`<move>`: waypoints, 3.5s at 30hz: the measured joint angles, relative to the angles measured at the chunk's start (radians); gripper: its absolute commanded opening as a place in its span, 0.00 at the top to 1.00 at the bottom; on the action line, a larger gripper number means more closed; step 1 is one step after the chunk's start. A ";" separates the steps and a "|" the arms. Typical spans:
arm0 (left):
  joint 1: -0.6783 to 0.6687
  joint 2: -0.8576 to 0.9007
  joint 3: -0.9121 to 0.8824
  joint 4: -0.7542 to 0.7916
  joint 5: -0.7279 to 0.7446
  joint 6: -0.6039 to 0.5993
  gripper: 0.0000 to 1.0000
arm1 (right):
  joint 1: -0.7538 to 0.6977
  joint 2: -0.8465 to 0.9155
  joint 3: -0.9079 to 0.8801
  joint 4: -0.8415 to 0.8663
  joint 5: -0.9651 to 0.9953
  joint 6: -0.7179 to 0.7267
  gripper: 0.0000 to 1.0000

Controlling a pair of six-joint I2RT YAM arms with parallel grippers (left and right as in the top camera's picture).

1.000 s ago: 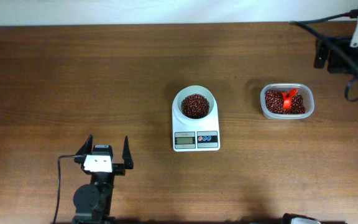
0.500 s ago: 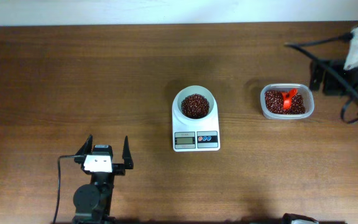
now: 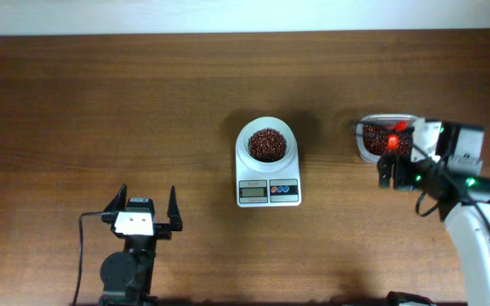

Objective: Scoop item into bowl and weigh 50g on scale

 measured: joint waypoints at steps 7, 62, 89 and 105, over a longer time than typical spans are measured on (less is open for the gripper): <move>0.000 0.000 0.000 0.000 0.000 0.000 0.01 | 0.000 -0.047 -0.270 0.226 -0.045 0.000 0.01; 0.000 -0.002 0.000 -0.001 0.007 0.000 0.01 | 0.280 -1.201 -0.828 0.567 0.083 0.051 0.01; 0.000 -0.002 0.000 -0.001 0.007 0.000 0.01 | 0.280 -1.201 -0.828 0.567 0.084 0.003 0.01; 0.000 -0.002 0.000 -0.001 0.007 0.000 0.01 | 0.280 -1.201 -0.828 0.567 0.084 0.003 0.01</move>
